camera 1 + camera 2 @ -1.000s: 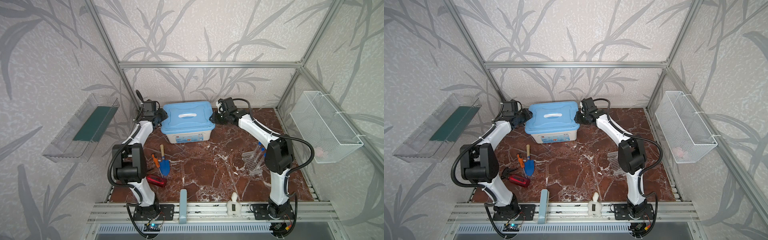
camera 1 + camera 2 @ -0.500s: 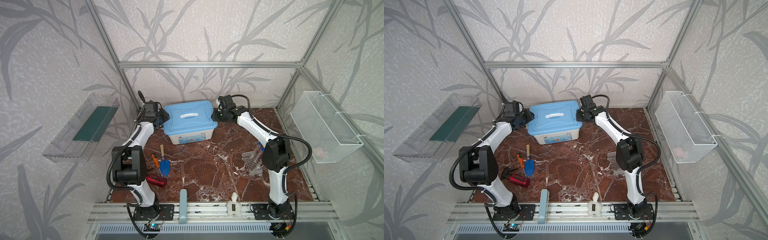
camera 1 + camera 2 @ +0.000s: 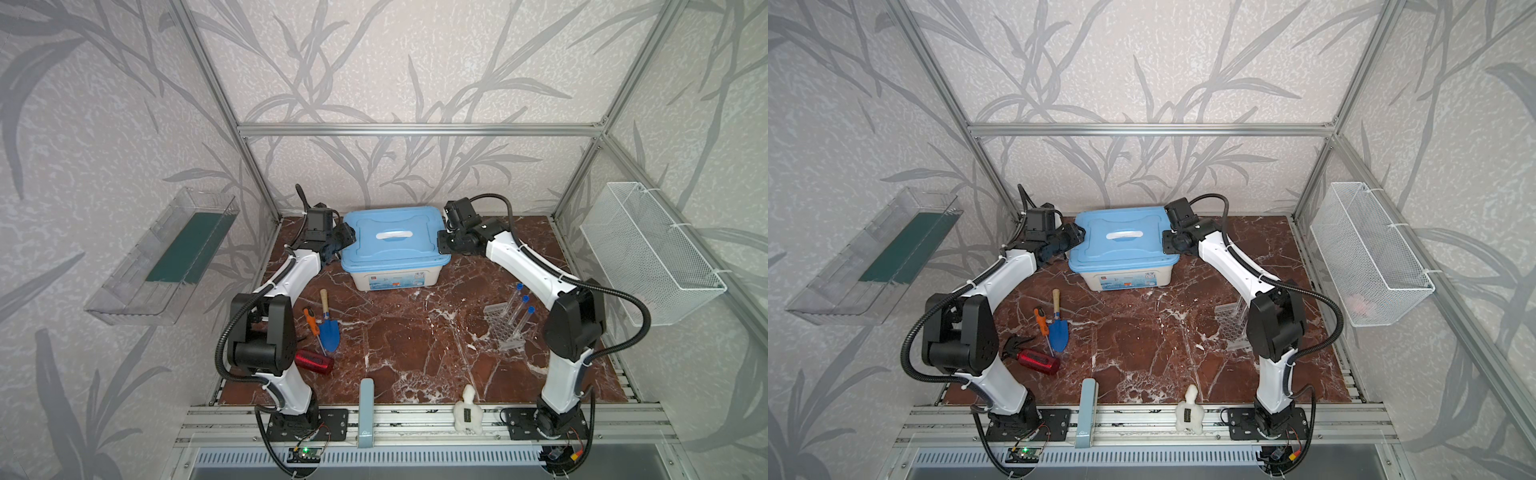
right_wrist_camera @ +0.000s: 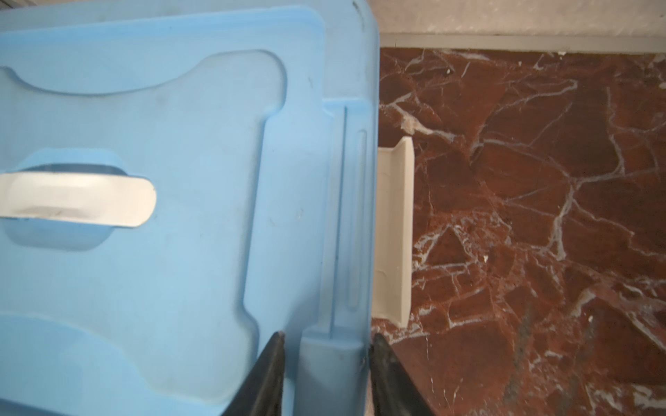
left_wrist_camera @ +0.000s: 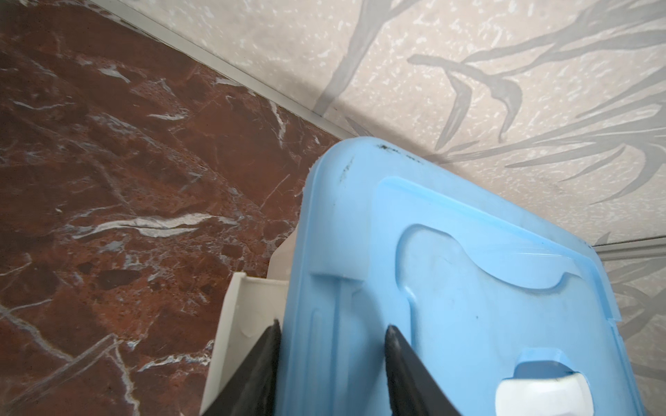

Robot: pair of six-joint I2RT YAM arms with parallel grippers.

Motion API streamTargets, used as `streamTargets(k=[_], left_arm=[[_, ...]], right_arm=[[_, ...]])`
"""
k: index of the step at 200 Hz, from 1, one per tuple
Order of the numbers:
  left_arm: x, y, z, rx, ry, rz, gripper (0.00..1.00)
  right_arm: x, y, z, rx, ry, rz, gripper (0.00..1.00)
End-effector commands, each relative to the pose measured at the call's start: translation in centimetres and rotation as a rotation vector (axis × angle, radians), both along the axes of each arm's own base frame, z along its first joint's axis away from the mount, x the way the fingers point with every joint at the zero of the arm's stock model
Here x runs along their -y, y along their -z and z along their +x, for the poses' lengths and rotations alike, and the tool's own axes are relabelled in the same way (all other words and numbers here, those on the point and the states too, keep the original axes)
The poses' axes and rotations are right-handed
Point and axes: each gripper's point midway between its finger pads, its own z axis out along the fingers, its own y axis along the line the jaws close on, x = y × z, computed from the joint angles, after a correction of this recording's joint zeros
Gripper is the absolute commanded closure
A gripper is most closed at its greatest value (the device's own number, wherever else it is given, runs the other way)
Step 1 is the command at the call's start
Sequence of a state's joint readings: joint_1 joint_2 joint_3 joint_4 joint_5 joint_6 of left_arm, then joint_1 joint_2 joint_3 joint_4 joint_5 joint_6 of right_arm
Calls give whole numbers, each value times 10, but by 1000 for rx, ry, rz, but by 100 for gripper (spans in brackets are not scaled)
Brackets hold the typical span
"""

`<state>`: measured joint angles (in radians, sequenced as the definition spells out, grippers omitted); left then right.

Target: Organize the chemistry lab equipment

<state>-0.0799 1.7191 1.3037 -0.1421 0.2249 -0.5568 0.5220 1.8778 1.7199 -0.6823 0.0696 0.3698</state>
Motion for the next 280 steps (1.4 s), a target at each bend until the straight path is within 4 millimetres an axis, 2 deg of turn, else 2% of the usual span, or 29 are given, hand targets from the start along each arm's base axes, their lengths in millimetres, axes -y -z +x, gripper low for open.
streamTargets(k=[1, 31, 58, 74, 101, 115, 133, 137, 141, 163, 203, 231, 250, 280], left_arm=[[14, 38, -19, -179, 63, 4, 50], [22, 40, -21, -183, 80, 3, 48], [19, 35, -21, -174, 79, 9, 43], [10, 24, -21, -150, 58, 4, 36], [-17, -18, -20, -44, 0, 17, 23], [-33, -32, -22, -11, -28, 25, 18], [-42, -29, -24, -9, -30, -8, 13], [-42, -25, -25, -16, -23, -14, 3], [-41, -21, -26, -24, -14, -19, 1], [-28, -2, -27, -23, 41, -88, 1], [-9, -1, -20, 51, 97, -219, 1], [2, 8, -19, 36, 132, -291, 1], [7, 12, -24, 10, 136, -291, 12], [13, 15, -37, -69, 144, -168, 24]], right_arm=[[15, 50, -46, -187, -30, -117, 61], [36, 54, -22, -149, 10, -169, 60], [34, 62, -17, -214, -26, -184, 61], [30, 66, -22, -213, -39, -180, 61], [33, 71, -27, -210, -35, -187, 61], [34, 76, -28, -224, -36, -188, 61], [33, 80, -29, -232, -39, -182, 61], [33, 81, -29, -235, -39, -180, 61], [32, 82, -29, -235, -39, -177, 61], [31, 83, -28, -235, -42, -175, 61], [32, 86, -29, -237, -45, -177, 61], [30, 91, -31, -246, -49, -165, 61], [29, 93, -32, -250, -48, -155, 61], [26, 93, -34, -251, -50, -135, 61]])
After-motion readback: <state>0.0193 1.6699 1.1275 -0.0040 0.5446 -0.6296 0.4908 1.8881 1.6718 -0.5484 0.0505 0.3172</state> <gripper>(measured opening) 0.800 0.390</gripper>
